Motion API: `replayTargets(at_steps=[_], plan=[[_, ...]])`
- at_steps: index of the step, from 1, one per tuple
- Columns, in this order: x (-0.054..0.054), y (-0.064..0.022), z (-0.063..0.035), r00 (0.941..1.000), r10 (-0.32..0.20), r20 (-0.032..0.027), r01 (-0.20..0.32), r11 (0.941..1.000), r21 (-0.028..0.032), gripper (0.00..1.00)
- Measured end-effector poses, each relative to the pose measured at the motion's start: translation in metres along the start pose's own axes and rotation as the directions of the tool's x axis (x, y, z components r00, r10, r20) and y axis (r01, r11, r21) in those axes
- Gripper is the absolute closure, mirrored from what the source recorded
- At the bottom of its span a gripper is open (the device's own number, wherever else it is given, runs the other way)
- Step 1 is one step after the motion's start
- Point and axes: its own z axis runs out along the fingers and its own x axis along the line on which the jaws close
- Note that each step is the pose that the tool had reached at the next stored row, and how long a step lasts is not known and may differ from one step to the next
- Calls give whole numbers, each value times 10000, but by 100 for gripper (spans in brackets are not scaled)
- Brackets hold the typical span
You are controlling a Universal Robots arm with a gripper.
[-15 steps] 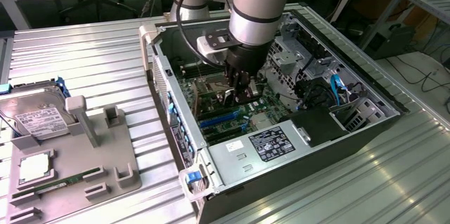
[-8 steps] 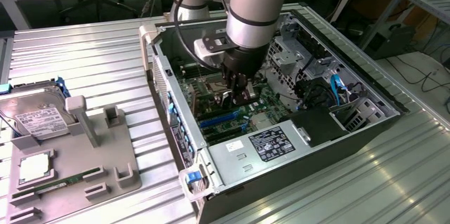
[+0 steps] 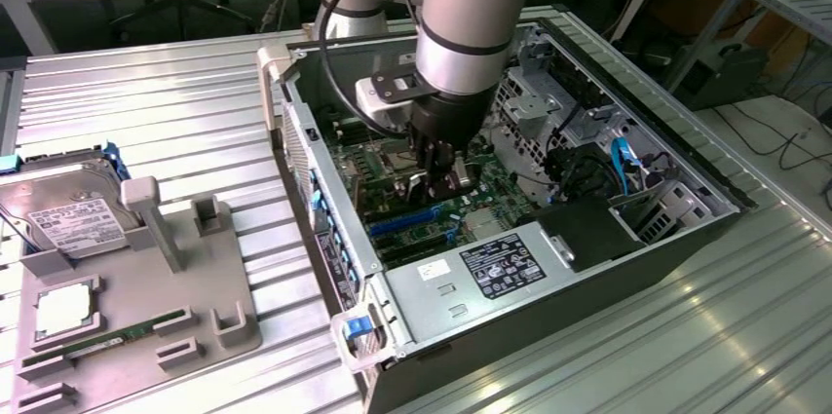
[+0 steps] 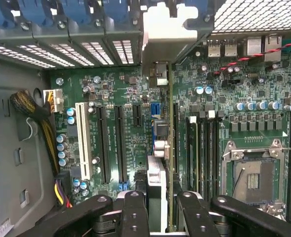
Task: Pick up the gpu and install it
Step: 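Insert the gpu into the slot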
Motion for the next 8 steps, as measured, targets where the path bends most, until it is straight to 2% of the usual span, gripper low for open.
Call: replayTargets(at_steps=[4, 8], plan=[[14, 6, 12, 10000, 5, 3, -5, 10000, 1, 72], [17, 47, 22, 10000, 5, 0, -5, 10000, -2, 72]])
